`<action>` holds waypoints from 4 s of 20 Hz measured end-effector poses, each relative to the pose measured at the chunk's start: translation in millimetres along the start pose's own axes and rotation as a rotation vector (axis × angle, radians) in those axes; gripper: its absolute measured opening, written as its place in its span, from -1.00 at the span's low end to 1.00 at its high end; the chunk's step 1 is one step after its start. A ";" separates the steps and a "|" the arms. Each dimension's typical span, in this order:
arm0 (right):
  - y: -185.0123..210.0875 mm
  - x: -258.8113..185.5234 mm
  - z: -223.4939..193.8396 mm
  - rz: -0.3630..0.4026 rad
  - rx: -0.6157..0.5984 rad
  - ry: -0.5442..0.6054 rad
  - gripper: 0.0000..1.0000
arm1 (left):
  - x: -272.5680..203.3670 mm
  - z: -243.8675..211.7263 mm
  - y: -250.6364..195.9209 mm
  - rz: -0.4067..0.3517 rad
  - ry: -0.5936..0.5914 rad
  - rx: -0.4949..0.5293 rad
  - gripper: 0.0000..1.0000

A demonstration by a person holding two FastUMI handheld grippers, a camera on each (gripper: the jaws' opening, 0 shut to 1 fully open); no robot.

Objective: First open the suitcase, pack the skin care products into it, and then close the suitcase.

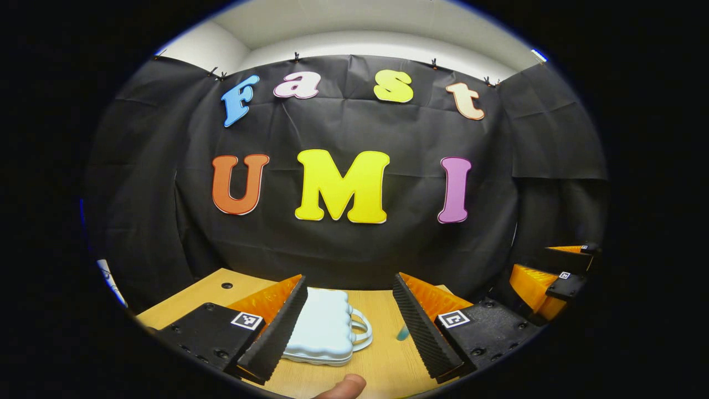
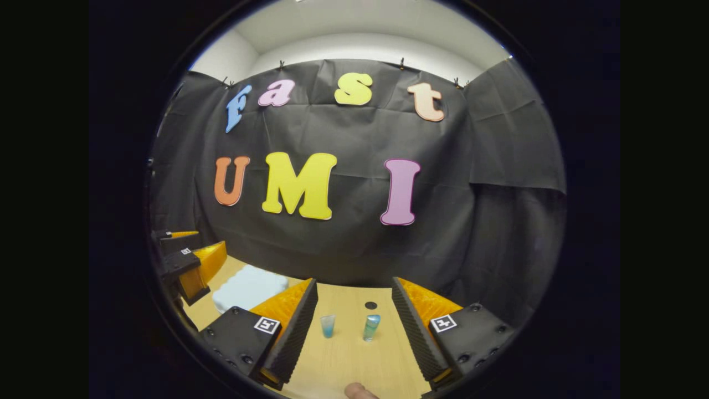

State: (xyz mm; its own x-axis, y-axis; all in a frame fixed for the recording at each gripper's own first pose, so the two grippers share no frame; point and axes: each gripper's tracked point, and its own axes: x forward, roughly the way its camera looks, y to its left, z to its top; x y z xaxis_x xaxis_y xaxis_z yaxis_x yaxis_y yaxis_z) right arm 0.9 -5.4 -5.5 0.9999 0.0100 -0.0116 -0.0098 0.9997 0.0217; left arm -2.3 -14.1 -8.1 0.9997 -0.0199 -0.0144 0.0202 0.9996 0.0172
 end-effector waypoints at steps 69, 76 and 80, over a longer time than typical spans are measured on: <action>75.0 50.7 7.9 -0.259 -0.005 0.042 0.60 | 136.3 -72.4 259.2 0.016 0.113 0.611 -0.95; 121.6 47.7 8.1 -0.231 -0.055 0.056 0.59 | 156.6 -106.2 362.6 0.062 0.154 0.599 -0.94; 140.4 45.2 3.8 -0.220 -0.075 0.067 0.59 | 160.2 -143.3 407.0 0.088 0.218 0.558 -0.94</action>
State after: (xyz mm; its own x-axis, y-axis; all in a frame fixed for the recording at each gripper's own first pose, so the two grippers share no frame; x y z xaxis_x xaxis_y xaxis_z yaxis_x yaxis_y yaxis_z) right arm 44.7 135.3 0.8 0.9751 -0.2089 -0.0739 0.2044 0.9768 -0.0631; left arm 164.0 392.1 -146.6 0.9733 0.1252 -0.1925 0.0009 0.8362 0.5484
